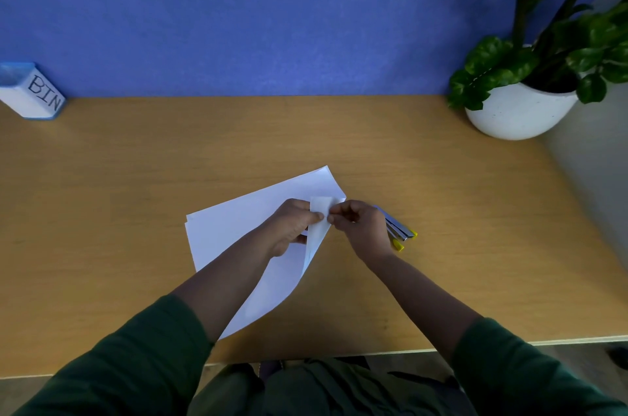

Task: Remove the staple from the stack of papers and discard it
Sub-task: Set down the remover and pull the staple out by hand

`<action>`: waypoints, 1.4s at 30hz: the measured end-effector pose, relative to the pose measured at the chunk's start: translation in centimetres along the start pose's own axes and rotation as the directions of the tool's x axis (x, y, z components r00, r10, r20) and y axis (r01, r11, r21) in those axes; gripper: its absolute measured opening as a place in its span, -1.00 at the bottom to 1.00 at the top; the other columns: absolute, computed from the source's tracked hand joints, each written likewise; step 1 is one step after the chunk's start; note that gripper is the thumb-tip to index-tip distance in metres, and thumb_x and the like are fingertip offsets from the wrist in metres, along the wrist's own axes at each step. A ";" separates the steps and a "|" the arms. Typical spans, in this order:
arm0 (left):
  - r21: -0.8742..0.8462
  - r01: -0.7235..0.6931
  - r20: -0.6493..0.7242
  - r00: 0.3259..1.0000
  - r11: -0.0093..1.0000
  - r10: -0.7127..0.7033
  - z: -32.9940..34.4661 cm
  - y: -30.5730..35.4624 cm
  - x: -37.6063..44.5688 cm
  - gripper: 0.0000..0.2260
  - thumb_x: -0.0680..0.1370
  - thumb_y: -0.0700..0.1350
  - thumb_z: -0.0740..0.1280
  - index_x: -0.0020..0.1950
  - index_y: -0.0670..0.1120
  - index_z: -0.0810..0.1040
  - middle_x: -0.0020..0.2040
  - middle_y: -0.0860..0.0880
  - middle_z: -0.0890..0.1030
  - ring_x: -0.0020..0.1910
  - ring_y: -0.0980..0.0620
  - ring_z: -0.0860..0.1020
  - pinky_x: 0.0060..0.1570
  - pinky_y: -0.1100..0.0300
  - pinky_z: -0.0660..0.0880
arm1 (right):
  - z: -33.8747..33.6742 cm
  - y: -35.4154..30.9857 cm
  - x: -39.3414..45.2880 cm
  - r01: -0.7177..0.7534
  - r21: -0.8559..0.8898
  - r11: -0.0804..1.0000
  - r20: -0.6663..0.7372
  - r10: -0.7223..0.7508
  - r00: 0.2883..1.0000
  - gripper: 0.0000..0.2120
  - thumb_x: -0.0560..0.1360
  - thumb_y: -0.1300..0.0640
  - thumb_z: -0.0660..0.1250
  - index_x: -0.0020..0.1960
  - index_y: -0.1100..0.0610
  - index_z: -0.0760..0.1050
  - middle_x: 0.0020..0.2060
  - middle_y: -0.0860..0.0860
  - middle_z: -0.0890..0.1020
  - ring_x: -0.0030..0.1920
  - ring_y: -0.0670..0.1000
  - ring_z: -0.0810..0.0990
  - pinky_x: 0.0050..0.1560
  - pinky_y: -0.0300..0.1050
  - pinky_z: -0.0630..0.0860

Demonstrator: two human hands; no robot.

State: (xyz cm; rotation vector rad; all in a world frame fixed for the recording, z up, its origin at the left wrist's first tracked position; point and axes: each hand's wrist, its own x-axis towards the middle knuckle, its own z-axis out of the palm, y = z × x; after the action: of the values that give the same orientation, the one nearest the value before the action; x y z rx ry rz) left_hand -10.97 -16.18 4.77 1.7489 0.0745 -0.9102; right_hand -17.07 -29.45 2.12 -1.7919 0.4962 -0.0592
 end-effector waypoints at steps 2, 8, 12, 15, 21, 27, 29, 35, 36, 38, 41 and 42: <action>-0.001 -0.006 0.001 1.000 1.000 0.006 0.0 0.1 0.1 -0.88 0.55 -0.23 0.28 0.01 -0.13 0.60 -0.08 -0.08 0.62 -0.11 -0.03 0.57 -0.24 0.18 0.51 | 0.0 0.0 -0.1 -0.008 0.040 0.999 0.001 0.008 1.000 -0.91 0.39 0.33 0.42 -0.16 0.17 0.60 -0.33 -0.08 0.61 -0.29 -0.14 0.56 -0.16 -0.27 0.50; -0.009 -0.017 0.012 1.000 1.000 0.017 -0.4 0.2 0.2 -0.88 0.53 -0.27 0.31 0.01 -0.17 0.61 -0.15 -0.04 0.64 -0.16 0.02 0.60 -0.23 0.20 0.53 | 0.0 0.1 0.1 -0.041 0.105 0.994 0.011 0.040 0.999 -0.82 0.38 0.34 0.44 -0.24 0.07 0.59 -0.32 -0.05 0.63 -0.29 -0.13 0.59 -0.17 -0.31 0.56; -0.040 -0.001 0.013 1.000 0.999 0.001 -0.6 0.2 0.3 -0.88 0.51 -0.28 0.33 0.02 -0.22 0.61 -0.10 -0.12 0.64 -0.09 -0.07 0.61 -0.11 0.13 0.55 | 0.1 0.1 0.1 -0.056 0.112 0.992 0.025 0.054 0.998 -0.88 0.40 0.34 0.42 -0.17 0.15 0.61 -0.30 -0.02 0.64 -0.23 -0.03 0.60 -0.05 -0.14 0.58; -0.116 0.035 0.003 0.999 0.993 -0.035 -0.4 0.2 0.4 -0.87 0.51 -0.27 0.34 0.03 -0.24 0.60 -0.11 -0.13 0.64 -0.07 -0.11 0.60 -0.15 0.13 0.54 | 0.2 0.0 0.1 -0.046 0.071 0.996 -0.002 0.046 0.999 -0.93 0.42 0.30 0.41 -0.13 0.17 0.62 -0.29 -0.03 0.64 -0.24 -0.06 0.61 -0.06 -0.14 0.57; -0.188 0.010 -0.066 0.998 0.982 -0.023 0.2 0.0 0.4 -0.86 0.48 -0.27 0.37 0.03 -0.26 0.61 -0.11 -0.15 0.64 -0.07 -0.13 0.61 -0.16 0.13 0.56 | 0.9 0.2 -0.4 -0.065 -0.059 0.996 -0.095 0.060 0.994 -0.94 0.44 0.19 0.40 -0.12 0.15 0.63 -0.27 0.03 0.68 -0.19 0.06 0.66 -0.11 -0.05 0.60; 0.129 -0.182 -0.176 0.963 0.975 0.203 0.8 -0.3 0.4 -0.79 0.45 -0.26 0.41 -0.34 -0.29 0.49 -0.35 -0.17 0.41 -0.31 -0.08 0.47 -0.32 0.18 0.48 | 0.9 0.3 -0.3 -0.144 -0.034 0.989 -0.078 0.141 0.987 -0.94 0.47 0.19 0.37 -0.12 0.14 0.63 -0.27 0.02 0.67 -0.18 0.02 0.65 -0.05 -0.04 0.62; 0.338 -0.226 -0.193 0.933 0.914 0.303 1.1 -0.4 0.5 -0.63 0.45 -0.24 0.40 -0.47 -0.18 0.30 -0.44 -0.13 0.26 -0.41 -0.03 0.29 -0.36 0.17 0.27 | 0.9 0.3 -0.4 -0.212 0.067 0.975 -0.036 0.215 0.976 -0.89 0.49 0.18 0.34 -0.18 0.11 0.61 -0.28 0.03 0.67 -0.18 0.02 0.64 -0.01 -0.02 0.60; 0.783 -0.180 -0.171 0.858 0.595 0.484 2.1 -1.5 0.2 -0.62 0.54 -0.08 0.23 -0.45 -0.04 0.21 -0.49 0.03 0.29 -0.44 -0.01 0.33 -0.49 0.21 0.13 | 0.3 -0.5 -0.4 -0.384 0.354 0.853 0.140 0.357 0.923 -0.82 0.52 0.23 0.30 -0.02 0.34 0.58 -0.11 0.20 0.64 -0.09 0.07 0.62 0.13 -0.01 0.56; 0.808 -0.180 -0.153 0.855 0.561 0.495 2.2 -1.8 0.1 -0.67 0.53 -0.12 0.23 -0.42 -0.05 0.24 -0.47 0.03 0.31 -0.41 -0.04 0.36 -0.49 0.21 0.13 | 0.2 -0.5 -0.5 -0.396 0.366 0.842 0.152 0.366 0.918 -0.82 0.52 0.25 0.30 0.02 0.36 0.57 -0.08 0.23 0.63 -0.06 0.09 0.60 0.18 0.01 0.54; 0.825 -0.195 -0.123 0.854 0.530 0.505 2.2 -2.1 0.1 -0.76 0.51 -0.15 0.23 -0.36 -0.10 0.34 -0.42 0.01 0.38 -0.38 -0.05 0.39 -0.47 0.19 0.17 | 0.0 -0.5 -0.6 -0.416 0.383 0.825 0.154 0.387 0.909 -0.82 0.51 0.29 0.30 0.06 0.37 0.55 -0.04 0.26 0.61 -0.04 0.10 0.59 0.20 0.02 0.53; 0.802 -0.225 -0.100 0.862 0.553 0.496 2.0 -2.3 0.2 -0.76 0.53 -0.10 0.26 -0.28 -0.17 0.56 -0.32 -0.11 0.55 -0.31 -0.08 0.51 -0.36 0.13 0.38 | 0.0 -0.4 -0.8 -0.414 0.385 0.825 0.130 0.396 0.909 -0.83 0.50 0.33 0.30 0.06 0.36 0.54 0.00 0.30 0.62 -0.03 0.11 0.60 0.15 -0.01 0.55; 0.791 -0.234 -0.096 0.865 0.565 0.493 2.0 -2.3 0.2 -0.75 0.54 -0.07 0.26 -0.22 -0.18 0.62 -0.27 -0.13 0.61 -0.26 -0.09 0.56 -0.29 0.08 0.45 | 0.0 -0.3 -0.9 -0.404 0.379 0.832 0.118 0.390 0.913 -0.85 0.49 0.34 0.30 0.04 0.35 0.55 0.00 0.30 0.63 -0.04 0.11 0.60 0.13 -0.02 0.56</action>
State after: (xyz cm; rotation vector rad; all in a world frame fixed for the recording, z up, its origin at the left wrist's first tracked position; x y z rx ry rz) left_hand -13.02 -17.04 2.61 2.5631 -0.5506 -0.3238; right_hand -17.76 -29.10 2.60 -1.2618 0.7665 0.1546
